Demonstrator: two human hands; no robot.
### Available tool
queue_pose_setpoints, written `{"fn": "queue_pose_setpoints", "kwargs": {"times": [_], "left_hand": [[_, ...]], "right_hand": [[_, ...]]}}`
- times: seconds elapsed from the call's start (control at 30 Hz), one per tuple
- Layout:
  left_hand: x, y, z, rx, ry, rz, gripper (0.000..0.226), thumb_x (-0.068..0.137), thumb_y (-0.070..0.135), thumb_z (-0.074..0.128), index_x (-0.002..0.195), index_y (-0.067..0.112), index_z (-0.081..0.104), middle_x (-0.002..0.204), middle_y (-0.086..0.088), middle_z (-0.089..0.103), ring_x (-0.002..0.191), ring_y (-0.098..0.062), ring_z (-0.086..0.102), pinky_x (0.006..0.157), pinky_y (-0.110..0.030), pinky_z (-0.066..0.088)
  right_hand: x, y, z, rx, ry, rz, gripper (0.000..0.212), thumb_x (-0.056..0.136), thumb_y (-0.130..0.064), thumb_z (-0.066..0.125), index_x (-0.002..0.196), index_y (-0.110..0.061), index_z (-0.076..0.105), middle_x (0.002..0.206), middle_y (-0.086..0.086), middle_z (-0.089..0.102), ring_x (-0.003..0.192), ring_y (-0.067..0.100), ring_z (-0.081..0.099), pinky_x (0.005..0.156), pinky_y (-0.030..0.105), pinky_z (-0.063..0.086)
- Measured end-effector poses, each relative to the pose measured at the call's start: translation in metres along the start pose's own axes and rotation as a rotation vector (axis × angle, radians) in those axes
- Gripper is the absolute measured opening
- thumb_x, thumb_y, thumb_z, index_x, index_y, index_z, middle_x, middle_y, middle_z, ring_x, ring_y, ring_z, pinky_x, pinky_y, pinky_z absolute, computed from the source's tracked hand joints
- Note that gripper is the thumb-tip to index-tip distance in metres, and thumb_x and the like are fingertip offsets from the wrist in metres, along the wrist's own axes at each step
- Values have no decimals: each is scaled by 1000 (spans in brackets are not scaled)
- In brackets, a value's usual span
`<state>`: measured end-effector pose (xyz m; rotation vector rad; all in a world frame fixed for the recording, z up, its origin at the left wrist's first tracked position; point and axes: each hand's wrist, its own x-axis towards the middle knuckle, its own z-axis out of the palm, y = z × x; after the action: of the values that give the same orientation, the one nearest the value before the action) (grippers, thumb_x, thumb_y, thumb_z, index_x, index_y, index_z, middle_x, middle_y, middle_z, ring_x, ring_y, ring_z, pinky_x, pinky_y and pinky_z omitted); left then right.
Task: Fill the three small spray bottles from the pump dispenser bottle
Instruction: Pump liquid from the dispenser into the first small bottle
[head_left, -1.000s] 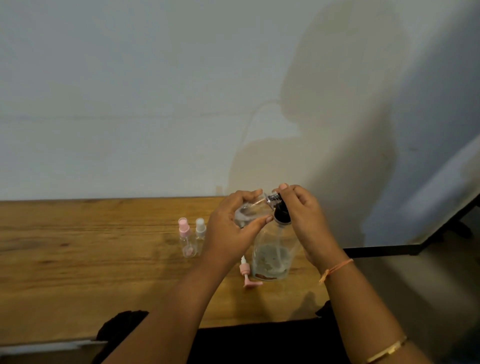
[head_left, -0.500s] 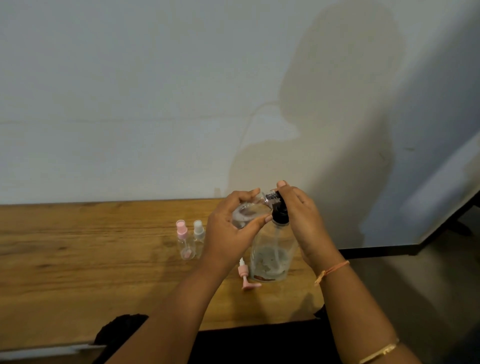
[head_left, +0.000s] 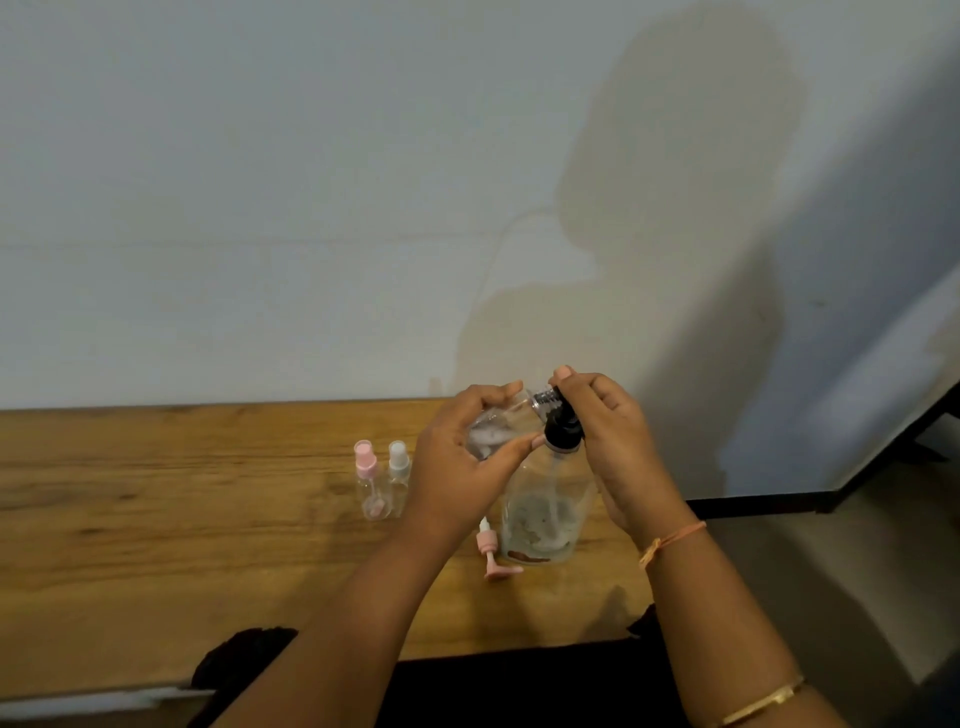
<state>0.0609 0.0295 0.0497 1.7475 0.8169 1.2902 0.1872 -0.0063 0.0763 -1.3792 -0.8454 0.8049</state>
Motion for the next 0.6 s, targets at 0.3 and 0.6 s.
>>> {"fn": "queue_pose_setpoints", "kwargs": {"times": [0.3,0.6], "left_hand": [[0,-1,1,6,10,-6,39,70,17,80,89,42,56,100,25,62,100,12,56,77,-3,43],[-4,-4,3,-41,5,-49,36,70,15,79,89,35,56,103,24,61,101,14,55,78,-2,42]], "right_hand": [[0,-3,2,30,-8,40,26,92,-35,53,87,-14,67,92,9,68,87,16,60,80,31,48],[-1,-2,2,-48,-11,-11,18,94,-27,51,94,-13,63,84,-5,64,76,3,58,65,14,47]]}}
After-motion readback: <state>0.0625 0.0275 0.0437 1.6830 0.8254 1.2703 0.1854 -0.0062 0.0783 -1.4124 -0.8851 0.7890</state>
